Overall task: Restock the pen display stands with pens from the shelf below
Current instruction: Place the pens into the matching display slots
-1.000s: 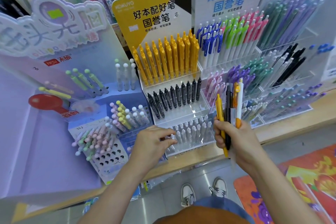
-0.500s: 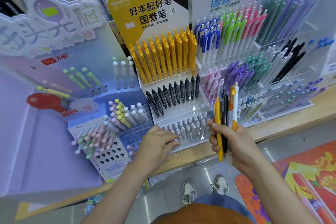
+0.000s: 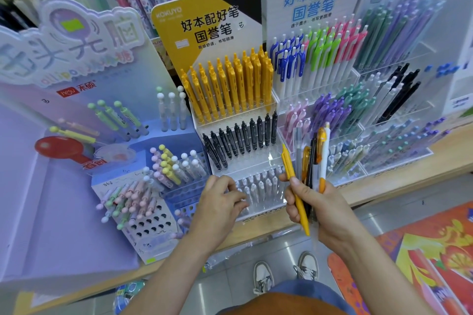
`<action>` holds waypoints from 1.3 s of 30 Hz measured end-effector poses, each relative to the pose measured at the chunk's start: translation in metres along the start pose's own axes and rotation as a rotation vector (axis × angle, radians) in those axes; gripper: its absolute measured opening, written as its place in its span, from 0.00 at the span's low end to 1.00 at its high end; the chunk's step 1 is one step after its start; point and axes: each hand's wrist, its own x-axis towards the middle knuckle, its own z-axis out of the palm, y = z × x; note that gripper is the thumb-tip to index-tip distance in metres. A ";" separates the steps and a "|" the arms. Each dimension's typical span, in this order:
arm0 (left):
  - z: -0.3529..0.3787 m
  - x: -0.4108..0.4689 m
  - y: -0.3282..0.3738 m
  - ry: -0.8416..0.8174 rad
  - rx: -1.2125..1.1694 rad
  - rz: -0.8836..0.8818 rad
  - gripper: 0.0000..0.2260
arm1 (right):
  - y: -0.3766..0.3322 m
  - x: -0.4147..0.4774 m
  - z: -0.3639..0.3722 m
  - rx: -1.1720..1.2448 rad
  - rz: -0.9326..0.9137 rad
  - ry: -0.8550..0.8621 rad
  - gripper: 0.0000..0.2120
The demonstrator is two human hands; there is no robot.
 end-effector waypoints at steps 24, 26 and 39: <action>-0.101 0.057 0.062 -0.128 -1.222 -0.551 0.16 | -0.025 0.005 0.018 0.018 0.095 -0.333 0.26; -0.102 0.058 0.062 -0.151 -1.269 -0.548 0.14 | -0.026 0.004 0.018 0.022 0.100 -0.350 0.26; -0.154 0.129 0.052 0.395 -1.023 -0.279 0.11 | -0.051 0.011 0.011 -0.080 -0.081 0.113 0.12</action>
